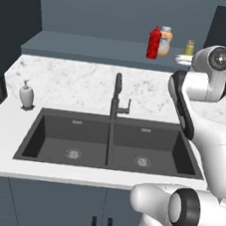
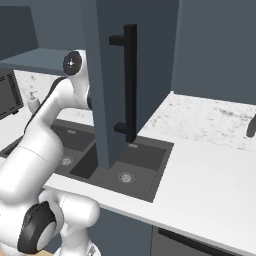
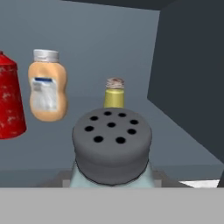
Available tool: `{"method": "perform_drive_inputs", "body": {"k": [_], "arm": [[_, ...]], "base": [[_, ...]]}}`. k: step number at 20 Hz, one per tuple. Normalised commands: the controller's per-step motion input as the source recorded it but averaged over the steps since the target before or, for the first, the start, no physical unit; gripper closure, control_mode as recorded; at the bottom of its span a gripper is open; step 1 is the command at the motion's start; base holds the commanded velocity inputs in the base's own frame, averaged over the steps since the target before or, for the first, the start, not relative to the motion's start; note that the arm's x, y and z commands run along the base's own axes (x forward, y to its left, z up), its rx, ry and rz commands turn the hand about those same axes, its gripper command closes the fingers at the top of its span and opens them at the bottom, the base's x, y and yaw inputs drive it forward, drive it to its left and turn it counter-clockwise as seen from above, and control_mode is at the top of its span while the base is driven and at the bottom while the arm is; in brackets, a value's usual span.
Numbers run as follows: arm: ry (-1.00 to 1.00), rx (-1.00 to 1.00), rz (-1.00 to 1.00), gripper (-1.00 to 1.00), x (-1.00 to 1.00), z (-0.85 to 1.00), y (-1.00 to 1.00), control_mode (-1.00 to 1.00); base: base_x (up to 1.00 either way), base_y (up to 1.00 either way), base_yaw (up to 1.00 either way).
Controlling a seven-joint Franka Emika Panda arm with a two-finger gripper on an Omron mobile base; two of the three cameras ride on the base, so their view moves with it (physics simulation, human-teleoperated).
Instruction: Put the shaker and condiment bottle from the counter next to their counterparts in the cabinet.
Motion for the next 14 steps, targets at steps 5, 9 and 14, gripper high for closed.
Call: {"method": "perform_drive_inputs", "body": {"k": [5, 9, 14], "arm": [[0.00, 0.00, 0.00, 1.00, 0.08, -0.21, -0.08, -1.00], [0.00, 0.00, 0.00, 1.00, 0.31, -0.02, -0.14, -1.00], [0.00, 0.04, 0.00, 1.00, 0.33, 0.00, -0.22, -1.00]], "base": [[0.00, 0.00, 0.00], [0.00, 0.00, 0.00], [0.00, 0.00, 0.00]]}}
